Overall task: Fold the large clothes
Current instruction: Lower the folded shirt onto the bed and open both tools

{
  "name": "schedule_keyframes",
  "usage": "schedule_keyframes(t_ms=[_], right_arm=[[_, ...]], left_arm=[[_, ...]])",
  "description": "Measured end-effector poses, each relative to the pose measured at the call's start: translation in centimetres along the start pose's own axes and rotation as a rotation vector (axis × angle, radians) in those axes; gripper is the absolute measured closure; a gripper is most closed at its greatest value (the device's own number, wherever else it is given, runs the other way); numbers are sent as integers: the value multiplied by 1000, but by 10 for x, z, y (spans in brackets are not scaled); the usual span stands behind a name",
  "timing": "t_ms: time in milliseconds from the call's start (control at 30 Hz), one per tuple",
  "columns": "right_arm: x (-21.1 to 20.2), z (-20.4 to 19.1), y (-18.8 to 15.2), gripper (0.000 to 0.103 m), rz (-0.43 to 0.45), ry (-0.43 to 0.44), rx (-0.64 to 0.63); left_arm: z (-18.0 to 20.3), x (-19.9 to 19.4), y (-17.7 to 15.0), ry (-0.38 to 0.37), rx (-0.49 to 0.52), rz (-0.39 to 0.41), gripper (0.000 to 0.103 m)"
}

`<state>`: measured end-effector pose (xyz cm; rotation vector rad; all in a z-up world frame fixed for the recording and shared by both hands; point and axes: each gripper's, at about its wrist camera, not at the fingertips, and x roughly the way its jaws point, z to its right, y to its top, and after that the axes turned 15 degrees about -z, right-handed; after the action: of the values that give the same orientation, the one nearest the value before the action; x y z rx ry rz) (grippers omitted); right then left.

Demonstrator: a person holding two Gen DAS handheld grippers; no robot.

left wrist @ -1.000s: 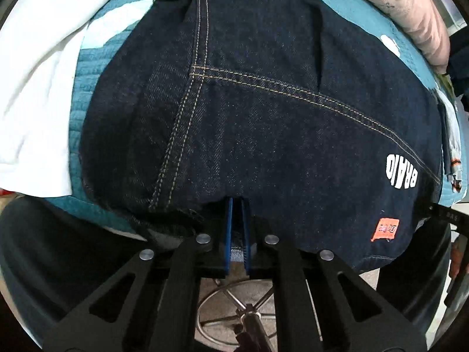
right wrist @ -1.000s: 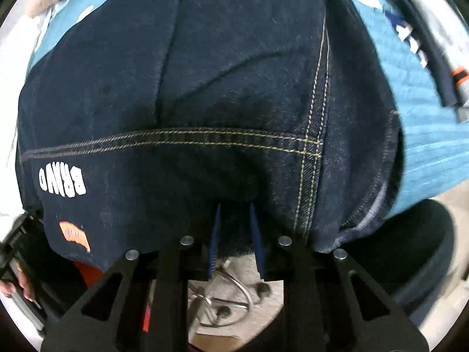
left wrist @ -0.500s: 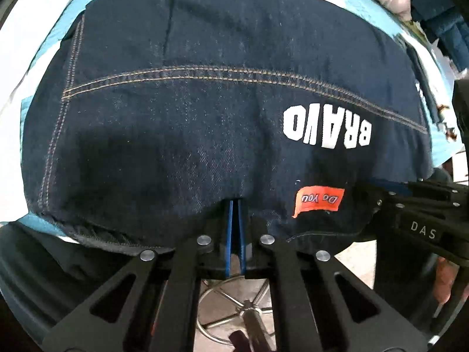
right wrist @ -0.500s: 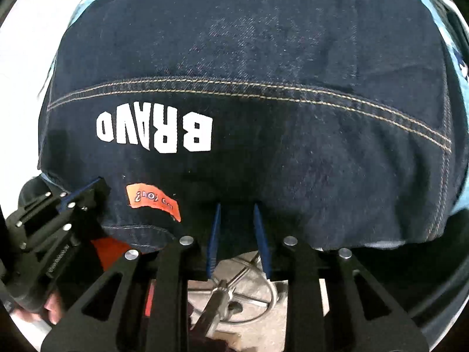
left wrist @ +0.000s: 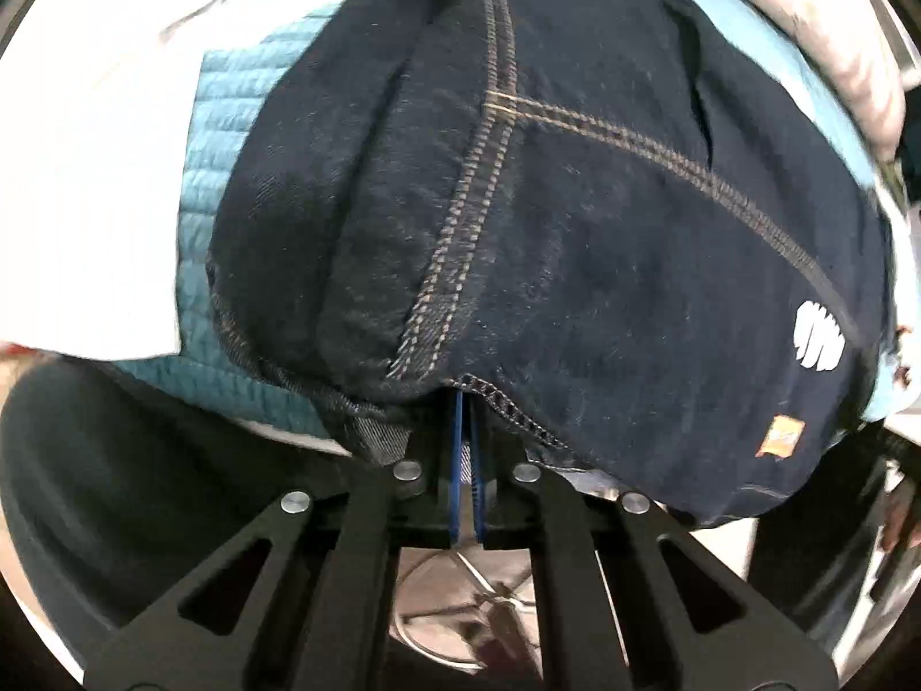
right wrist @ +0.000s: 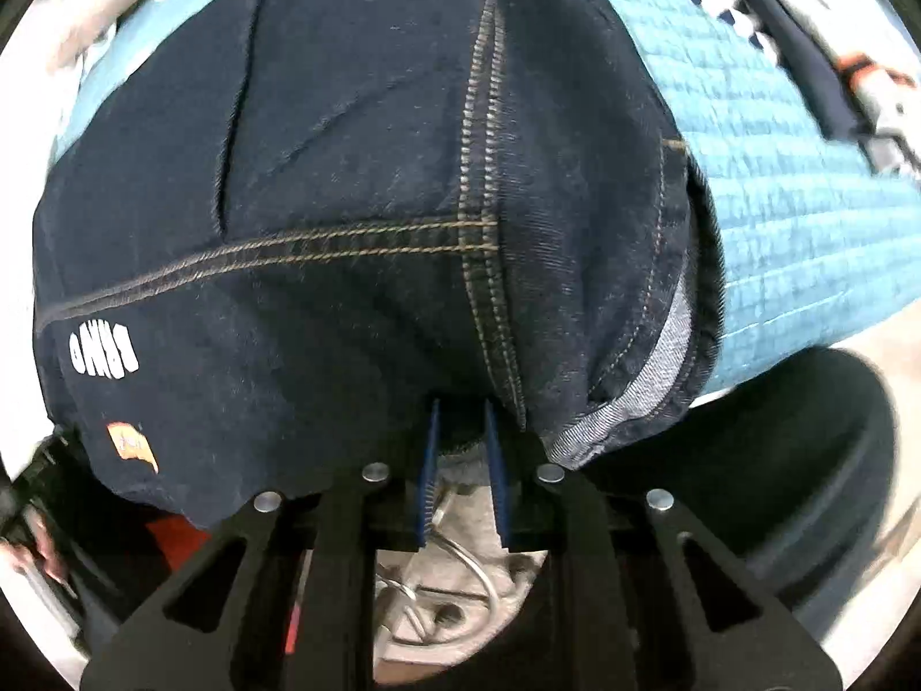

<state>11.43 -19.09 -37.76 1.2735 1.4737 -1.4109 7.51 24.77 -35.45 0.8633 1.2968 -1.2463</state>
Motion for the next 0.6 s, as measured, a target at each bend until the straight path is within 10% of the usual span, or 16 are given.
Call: schedule_keyframes(t_ms=[367, 500, 600], right_arm=[[1, -3, -1, 85, -19, -25, 14], [-22, -2, -4, 49, -69, 92, -19], [-52, 6, -5, 40, -20, 153, -23]], left_arm=[[17, -15, 0, 119, 22, 29, 98], [23, -41, -13, 95, 78, 65, 96], [11, -70, -4, 21, 74, 88, 85]])
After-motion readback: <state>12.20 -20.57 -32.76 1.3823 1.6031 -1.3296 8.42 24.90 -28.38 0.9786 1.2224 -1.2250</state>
